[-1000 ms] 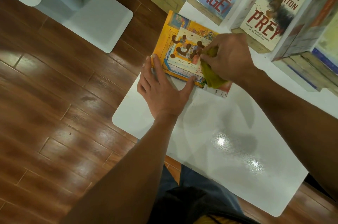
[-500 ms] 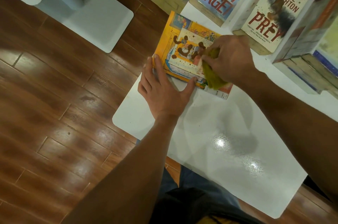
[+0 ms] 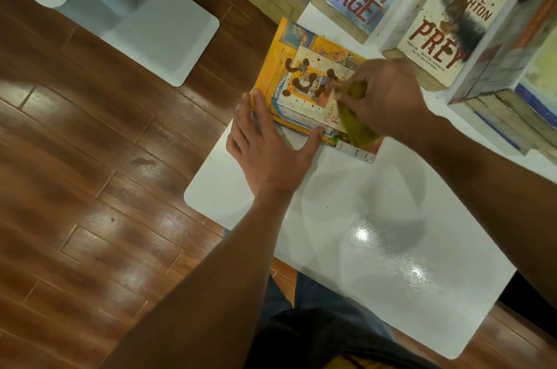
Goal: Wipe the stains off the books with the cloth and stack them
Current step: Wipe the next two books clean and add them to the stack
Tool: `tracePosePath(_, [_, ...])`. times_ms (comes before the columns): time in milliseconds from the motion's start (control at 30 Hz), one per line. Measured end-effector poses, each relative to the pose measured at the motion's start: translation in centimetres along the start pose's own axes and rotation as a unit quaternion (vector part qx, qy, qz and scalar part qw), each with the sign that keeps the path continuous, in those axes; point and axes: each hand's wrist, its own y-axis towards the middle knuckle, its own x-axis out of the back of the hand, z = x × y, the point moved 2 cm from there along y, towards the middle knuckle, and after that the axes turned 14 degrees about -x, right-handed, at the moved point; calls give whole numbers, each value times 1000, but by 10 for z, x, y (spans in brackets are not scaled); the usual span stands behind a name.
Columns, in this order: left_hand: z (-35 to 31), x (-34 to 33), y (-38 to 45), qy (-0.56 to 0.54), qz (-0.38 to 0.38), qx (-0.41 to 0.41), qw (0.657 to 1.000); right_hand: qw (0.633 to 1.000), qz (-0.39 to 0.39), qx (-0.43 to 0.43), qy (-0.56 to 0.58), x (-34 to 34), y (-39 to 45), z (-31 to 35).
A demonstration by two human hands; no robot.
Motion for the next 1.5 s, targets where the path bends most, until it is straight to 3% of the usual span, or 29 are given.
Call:
tracePosePath(67, [0,0,1,-2,2,0,1000,999,-22,-40,-4,2,6,-2])
tracePosePath(200, [-1,0,0,-3,1,-3,1000,998,12,51,-20,-2,-9,3])
tracePosePath(333, [-2,1,2,-6,2,1,1000,998,-29,-54,-16,7,6,-7])
tracePosePath(467, [-3,1,2,-7,1,-5,1000,999,11,45,-12,-1,-9,-1])
tracePosePath(567, [-2,1,3,-3,4,0,1000,998,-31,-53,-7,5,6,-6])
tracePosePath(700, [-4,1,3,-6,4,-5,1000,999,-5,31,14,-2,-7,4])
tracePosePath(833, [-3,0,4,0,8,3,1000,998,-40,-50,11,-2,7,-1])
tracePosePath(967, [-3,1,3,-5,2,-2,1000,999,-12,34,7,-8,3,4])
tracePosePath(1100, [-4,1,4,-2,10,4,1000,998,-54,-37,1,-6,15,2])
tracePosePath(1200, [-4,1,3,-7,7,0,1000,1000,-18,0,-5,-8,12,8])
tracePosePath(1300, [-3,1,4,-6,6,2,1000,999,-37,-32,-4,-4,17,7])
tracePosePath(1433, [-4,0,3,-10,7,1,1000,1000,-7,21,-14,-3,12,12])
tracePosePath(1500, [-4,0,3,-13,7,1,1000,1000,-15,0,-3,-2,14,10])
